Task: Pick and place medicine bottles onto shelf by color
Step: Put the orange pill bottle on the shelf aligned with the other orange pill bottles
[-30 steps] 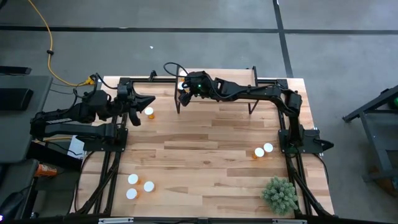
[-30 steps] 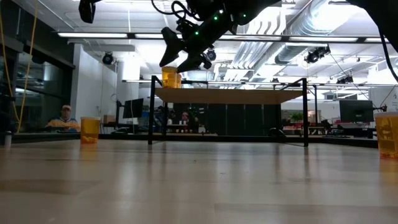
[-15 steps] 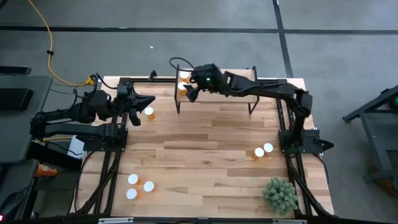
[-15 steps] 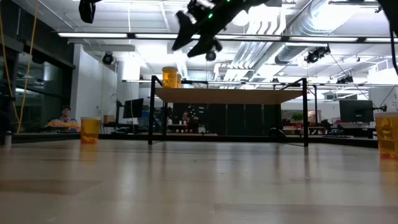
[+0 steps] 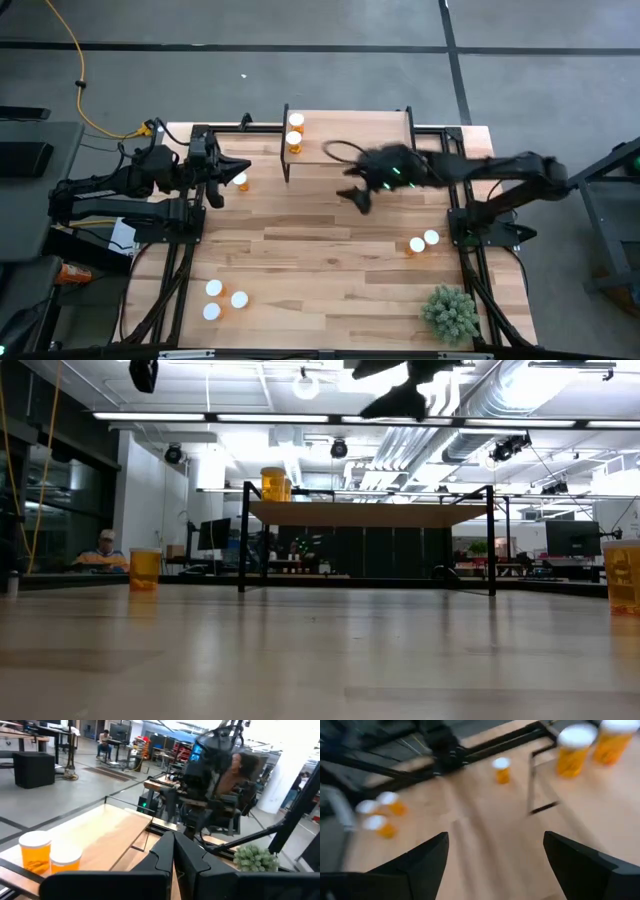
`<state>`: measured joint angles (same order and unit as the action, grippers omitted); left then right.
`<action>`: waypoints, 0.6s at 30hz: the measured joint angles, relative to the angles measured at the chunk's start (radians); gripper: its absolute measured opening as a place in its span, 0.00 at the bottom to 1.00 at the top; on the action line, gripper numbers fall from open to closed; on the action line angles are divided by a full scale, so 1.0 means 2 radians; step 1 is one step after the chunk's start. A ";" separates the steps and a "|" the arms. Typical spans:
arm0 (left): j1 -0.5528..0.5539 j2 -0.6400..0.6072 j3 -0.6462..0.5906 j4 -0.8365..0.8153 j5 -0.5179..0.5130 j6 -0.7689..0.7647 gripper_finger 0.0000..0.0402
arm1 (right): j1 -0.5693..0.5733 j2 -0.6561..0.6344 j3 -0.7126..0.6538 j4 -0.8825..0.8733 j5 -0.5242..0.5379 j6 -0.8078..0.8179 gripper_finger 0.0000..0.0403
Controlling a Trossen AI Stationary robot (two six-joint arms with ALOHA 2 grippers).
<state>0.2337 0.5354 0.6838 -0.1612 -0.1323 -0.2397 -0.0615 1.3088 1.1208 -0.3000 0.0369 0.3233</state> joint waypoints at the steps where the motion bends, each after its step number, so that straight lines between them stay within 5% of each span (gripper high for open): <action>1: 0.000 0.000 0.000 0.000 0.005 0.001 0.00 | 0.013 -0.021 -0.027 0.032 0.000 0.022 0.78; 10: 0.000 0.000 0.000 0.000 0.044 0.008 0.00 | 0.069 -0.137 -0.150 0.259 0.003 0.150 0.78; 15: 0.000 0.001 0.000 0.000 0.042 0.007 0.00 | 0.071 -0.151 -0.151 0.280 0.014 0.156 0.78; 18: 0.000 0.006 0.000 -0.002 0.039 0.003 0.00 | 0.069 -0.142 -0.119 0.216 0.017 0.162 0.78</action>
<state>0.2337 0.5472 0.6838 -0.1642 -0.0533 -0.2345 0.0770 1.0239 0.8831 0.1318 0.0715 0.6471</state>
